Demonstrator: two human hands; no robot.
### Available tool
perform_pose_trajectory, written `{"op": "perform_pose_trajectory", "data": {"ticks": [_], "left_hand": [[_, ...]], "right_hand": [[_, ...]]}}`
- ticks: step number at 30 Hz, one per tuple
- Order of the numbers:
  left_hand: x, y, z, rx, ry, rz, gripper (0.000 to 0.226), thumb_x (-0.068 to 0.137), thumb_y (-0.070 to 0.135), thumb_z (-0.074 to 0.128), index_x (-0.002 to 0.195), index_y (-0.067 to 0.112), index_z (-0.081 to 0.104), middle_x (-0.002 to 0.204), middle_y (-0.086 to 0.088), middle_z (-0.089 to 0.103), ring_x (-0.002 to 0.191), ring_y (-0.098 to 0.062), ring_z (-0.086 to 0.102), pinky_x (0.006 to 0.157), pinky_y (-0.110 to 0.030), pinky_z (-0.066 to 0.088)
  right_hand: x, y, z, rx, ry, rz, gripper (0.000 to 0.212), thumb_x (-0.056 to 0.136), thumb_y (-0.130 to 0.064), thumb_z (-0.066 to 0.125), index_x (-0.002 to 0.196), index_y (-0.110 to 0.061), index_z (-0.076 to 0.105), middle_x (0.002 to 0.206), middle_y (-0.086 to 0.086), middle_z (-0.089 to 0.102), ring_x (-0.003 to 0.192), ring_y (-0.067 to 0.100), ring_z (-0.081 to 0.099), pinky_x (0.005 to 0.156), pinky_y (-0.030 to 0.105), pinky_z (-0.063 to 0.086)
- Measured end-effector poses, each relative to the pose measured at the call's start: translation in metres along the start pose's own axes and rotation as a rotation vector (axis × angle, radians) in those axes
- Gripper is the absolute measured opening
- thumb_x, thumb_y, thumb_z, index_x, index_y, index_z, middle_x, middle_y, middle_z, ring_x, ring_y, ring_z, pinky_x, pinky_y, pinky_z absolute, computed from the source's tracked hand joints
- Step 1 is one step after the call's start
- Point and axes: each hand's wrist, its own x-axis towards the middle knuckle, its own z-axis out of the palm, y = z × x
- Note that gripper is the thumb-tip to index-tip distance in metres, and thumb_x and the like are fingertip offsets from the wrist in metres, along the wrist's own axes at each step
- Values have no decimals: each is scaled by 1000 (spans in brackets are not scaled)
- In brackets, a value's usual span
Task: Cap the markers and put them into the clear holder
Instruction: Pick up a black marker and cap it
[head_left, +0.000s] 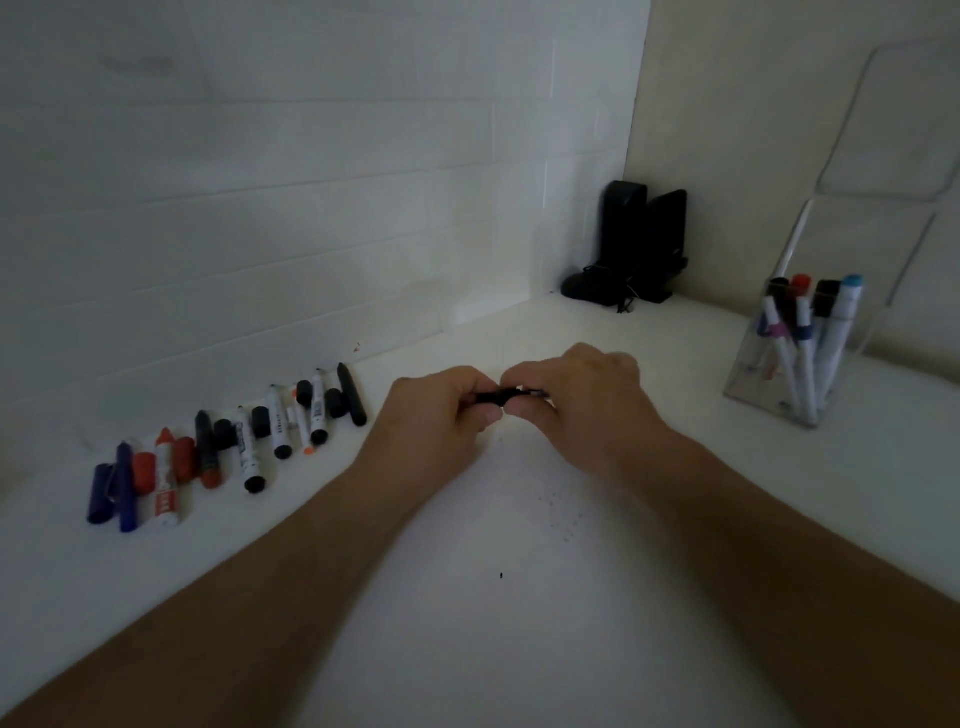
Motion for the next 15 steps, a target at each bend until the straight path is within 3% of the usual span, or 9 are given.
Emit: {"op": "perform_pose_trajectory", "data": {"ticks": [2, 4, 7, 10, 12, 15], "left_hand": [[0, 0, 0, -40, 25, 20, 19, 90, 36, 69, 108, 34, 63, 90, 16, 74, 81, 1, 65, 71, 0, 40], [-2, 3, 2, -95, 10, 62, 39, 89, 39, 69, 123, 36, 50, 92, 19, 71, 84, -1, 66, 75, -7, 43], [-7, 7, 7, -131, -44, 163, 62, 88, 41, 67, 140, 41, 32, 101, 22, 67, 89, 4, 64, 77, -14, 45], [-11, 9, 9, -49, -134, 268, 63, 91, 46, 62, 144, 46, 28, 106, 23, 63, 96, 5, 60, 81, -18, 48], [-12, 10, 10, 14, -182, 308, 62, 92, 50, 59, 145, 49, 26, 107, 25, 61, 98, 5, 58, 87, -24, 50], [-14, 12, 10, 25, -195, 326, 58, 93, 50, 57, 144, 49, 28, 106, 26, 59, 100, 5, 56, 90, -26, 50]], "right_hand": [[-2, -2, -9, -107, 2, -21, 27, 101, -53, 42, 122, -47, 58, 96, -13, 66, 104, 19, 50, 89, 44, 32], [0, -2, -17, -135, 9, -14, 24, 102, -48, 44, 119, -43, 60, 95, -10, 64, 104, 21, 48, 86, 44, 34], [9, 14, -40, 17, 151, 64, 19, 100, -39, 53, 113, -34, 66, 100, -8, 65, 100, 21, 50, 85, 41, 40], [11, 41, -94, 255, 459, 155, 19, 94, -21, 64, 113, -16, 68, 101, -7, 58, 91, 12, 52, 81, 22, 39], [5, 63, -133, 191, 587, 212, 21, 93, -18, 65, 114, -14, 65, 101, -7, 59, 89, 10, 54, 75, 14, 37], [-5, 101, -171, 63, 651, 277, 14, 94, -18, 62, 108, -14, 62, 97, -2, 63, 90, 19, 62, 79, 24, 47]]}}
